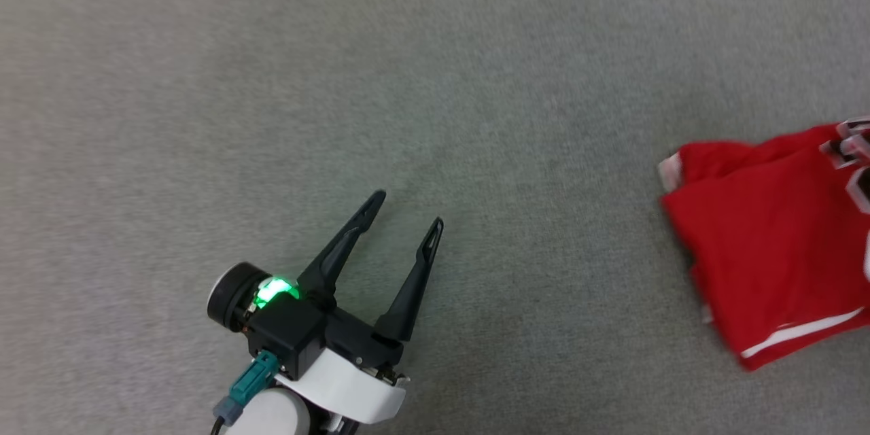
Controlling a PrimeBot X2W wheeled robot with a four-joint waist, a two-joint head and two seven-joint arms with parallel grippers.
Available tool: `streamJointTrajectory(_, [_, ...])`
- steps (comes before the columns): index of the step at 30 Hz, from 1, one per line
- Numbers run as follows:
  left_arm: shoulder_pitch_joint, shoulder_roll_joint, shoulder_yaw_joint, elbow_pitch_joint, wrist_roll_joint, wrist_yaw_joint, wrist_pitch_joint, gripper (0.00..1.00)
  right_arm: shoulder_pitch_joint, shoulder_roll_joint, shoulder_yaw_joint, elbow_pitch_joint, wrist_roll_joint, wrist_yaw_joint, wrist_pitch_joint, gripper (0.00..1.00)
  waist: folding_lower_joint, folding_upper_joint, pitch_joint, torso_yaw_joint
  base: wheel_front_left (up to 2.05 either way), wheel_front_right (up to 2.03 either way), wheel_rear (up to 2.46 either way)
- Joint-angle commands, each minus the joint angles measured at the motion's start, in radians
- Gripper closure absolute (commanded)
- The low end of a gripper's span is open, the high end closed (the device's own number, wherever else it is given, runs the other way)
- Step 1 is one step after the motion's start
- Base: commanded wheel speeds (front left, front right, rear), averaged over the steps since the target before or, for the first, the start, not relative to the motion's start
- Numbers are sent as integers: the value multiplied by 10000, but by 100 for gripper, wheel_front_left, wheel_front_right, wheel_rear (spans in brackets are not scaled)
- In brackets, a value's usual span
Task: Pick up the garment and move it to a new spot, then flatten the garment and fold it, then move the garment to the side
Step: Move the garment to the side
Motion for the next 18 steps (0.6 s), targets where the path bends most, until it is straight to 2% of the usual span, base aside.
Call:
streamJointTrajectory(1, [-345,167,-63,-96,39,-17,-19,0,-341,-243,-405,335,-205,-12,-295,100,-1,0,974,-654,0,0,0])
streamJointTrajectory(6, [-943,495,-181,-390,93,-17,-19,0,-633,-454,-1629,1580,-613,-12,-1052,100,-1,0,1832,-857,0,0,0])
streamJointTrajectory(14, [-1466,847,-251,-858,126,-17,-19,0,-965,84,-3648,3566,-1513,-14,-2683,100,-1,0,2647,-833,0,0,0])
streamJointTrajectory(18, [-1578,968,-273,-964,139,-17,-19,0,-1041,448,-4133,4197,-1987,-12,-3312,100,-1,0,2838,-771,0,0,0])
